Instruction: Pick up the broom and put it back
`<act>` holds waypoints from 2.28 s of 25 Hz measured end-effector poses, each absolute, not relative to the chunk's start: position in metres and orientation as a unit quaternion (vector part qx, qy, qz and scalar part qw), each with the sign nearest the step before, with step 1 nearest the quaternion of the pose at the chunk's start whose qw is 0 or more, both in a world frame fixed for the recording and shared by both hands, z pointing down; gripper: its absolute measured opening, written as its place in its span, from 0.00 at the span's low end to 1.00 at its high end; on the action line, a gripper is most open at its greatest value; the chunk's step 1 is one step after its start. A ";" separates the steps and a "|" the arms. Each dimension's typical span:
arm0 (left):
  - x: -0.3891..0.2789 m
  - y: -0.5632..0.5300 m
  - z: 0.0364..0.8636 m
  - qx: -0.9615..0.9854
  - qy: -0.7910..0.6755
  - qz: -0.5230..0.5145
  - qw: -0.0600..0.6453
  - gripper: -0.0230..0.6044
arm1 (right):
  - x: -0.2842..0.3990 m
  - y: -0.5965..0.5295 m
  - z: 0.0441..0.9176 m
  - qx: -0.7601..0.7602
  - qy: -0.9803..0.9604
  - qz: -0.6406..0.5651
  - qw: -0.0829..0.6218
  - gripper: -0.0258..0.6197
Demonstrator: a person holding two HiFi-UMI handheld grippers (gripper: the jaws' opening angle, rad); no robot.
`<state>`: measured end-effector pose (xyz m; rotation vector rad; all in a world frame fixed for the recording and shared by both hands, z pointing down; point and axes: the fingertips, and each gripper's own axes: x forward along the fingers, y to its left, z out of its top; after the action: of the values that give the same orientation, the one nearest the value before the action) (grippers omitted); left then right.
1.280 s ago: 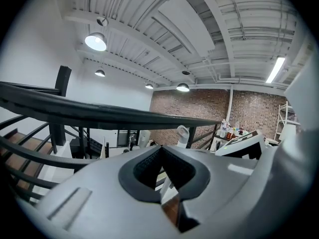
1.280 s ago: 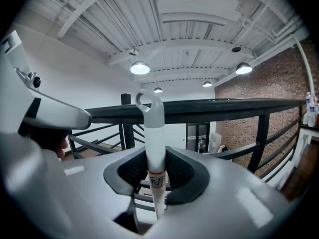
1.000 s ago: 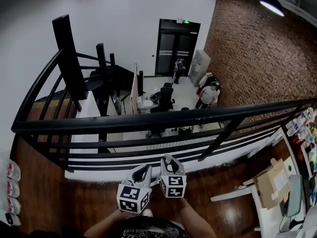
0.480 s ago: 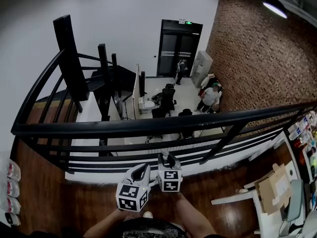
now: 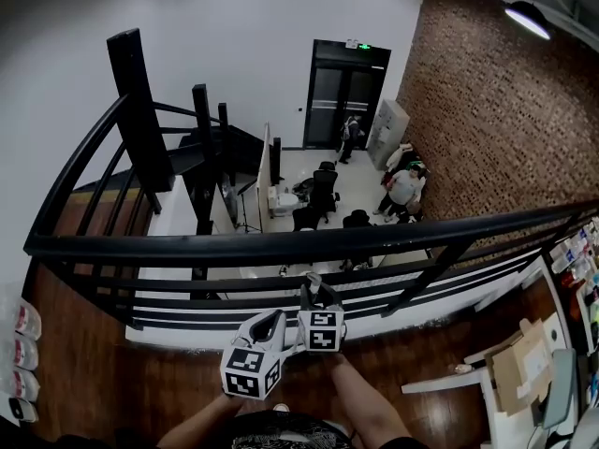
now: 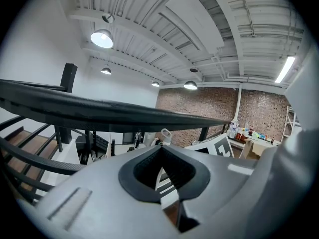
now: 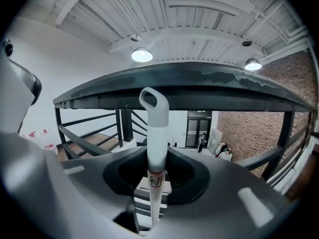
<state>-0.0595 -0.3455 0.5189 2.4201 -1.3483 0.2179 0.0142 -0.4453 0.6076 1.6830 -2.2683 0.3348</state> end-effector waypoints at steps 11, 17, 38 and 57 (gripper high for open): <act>-0.073 -0.356 0.514 0.848 -0.494 0.070 0.178 0.04 | 0.004 -0.471 0.614 0.572 -0.794 0.126 0.166 0.19; -0.076 -0.354 0.517 0.846 -0.497 0.076 0.178 0.04 | 0.003 -0.472 0.619 0.563 -0.797 0.137 0.168 0.21; -0.055 -0.322 0.511 0.848 -0.496 0.068 0.174 0.04 | 0.023 -0.412 0.562 0.572 -0.806 0.092 0.124 0.22; 0.013 -0.225 0.484 0.857 -0.487 0.035 0.163 0.04 | 0.073 -0.251 0.470 0.572 -0.817 0.041 0.056 0.08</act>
<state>0.0132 -0.2253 0.4839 2.4463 -1.3891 0.1005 0.0730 -0.2508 0.4702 1.7357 -2.4801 0.1246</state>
